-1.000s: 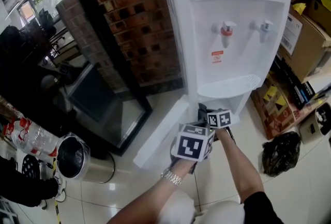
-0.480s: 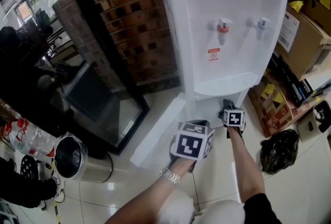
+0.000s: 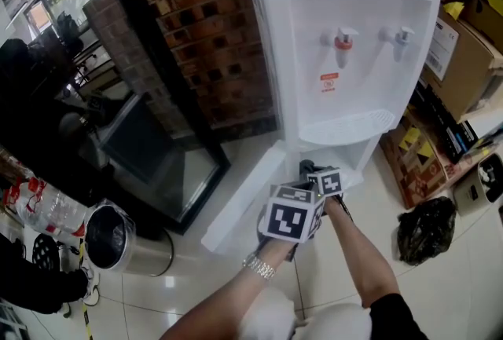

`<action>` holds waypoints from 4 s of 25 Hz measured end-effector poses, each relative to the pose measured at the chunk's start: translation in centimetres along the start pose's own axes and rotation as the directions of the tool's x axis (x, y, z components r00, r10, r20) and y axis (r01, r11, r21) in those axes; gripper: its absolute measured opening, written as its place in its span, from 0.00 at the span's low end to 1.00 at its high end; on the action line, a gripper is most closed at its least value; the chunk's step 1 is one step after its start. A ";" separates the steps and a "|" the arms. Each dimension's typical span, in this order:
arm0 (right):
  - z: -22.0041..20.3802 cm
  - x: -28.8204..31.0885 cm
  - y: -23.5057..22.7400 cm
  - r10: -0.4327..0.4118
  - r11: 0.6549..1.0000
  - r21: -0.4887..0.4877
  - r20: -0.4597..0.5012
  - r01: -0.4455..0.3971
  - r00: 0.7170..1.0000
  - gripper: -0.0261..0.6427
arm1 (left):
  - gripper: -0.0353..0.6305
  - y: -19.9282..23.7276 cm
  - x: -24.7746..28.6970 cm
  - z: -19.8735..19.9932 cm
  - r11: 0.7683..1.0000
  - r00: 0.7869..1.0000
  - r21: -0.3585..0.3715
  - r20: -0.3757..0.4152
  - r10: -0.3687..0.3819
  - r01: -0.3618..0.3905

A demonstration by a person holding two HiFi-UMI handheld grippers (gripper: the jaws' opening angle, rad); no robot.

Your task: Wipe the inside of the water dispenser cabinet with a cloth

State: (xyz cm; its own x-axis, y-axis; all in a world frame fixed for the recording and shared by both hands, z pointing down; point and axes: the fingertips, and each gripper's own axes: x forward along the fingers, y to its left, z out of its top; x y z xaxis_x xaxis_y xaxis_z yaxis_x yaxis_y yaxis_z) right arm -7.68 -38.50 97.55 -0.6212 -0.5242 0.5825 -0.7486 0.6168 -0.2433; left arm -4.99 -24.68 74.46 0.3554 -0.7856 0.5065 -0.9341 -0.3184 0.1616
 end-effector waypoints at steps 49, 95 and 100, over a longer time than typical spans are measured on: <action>0.3 -1.4 0.9 0.055 0.995 0.081 -0.028 -0.053 0.998 0.06 | 0.06 0.4 0.1 0.1 1.000 1.000 -0.010 0.010 0.001 -0.001; -3.1 -3.6 -13.9 -0.321 0.941 0.091 -0.079 0.327 0.944 0.06 | 0.06 0.0 0.4 -0.1 1.000 1.000 -0.017 0.007 -0.023 0.023; -2.0 -5.7 -14.2 -0.334 0.934 0.130 -0.009 0.332 0.943 0.06 | 0.06 0.2 1.3 0.0 0.999 1.000 -0.028 0.018 -0.020 0.020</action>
State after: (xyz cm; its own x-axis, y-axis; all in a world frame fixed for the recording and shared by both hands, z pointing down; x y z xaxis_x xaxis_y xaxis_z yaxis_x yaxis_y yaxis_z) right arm 6.96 -43.10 99.18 -0.3334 -0.6949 0.6371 -0.9359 0.3258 -0.1344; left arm -4.70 -25.75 75.11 0.3745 -0.7884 0.4879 -0.9272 -0.3195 0.1954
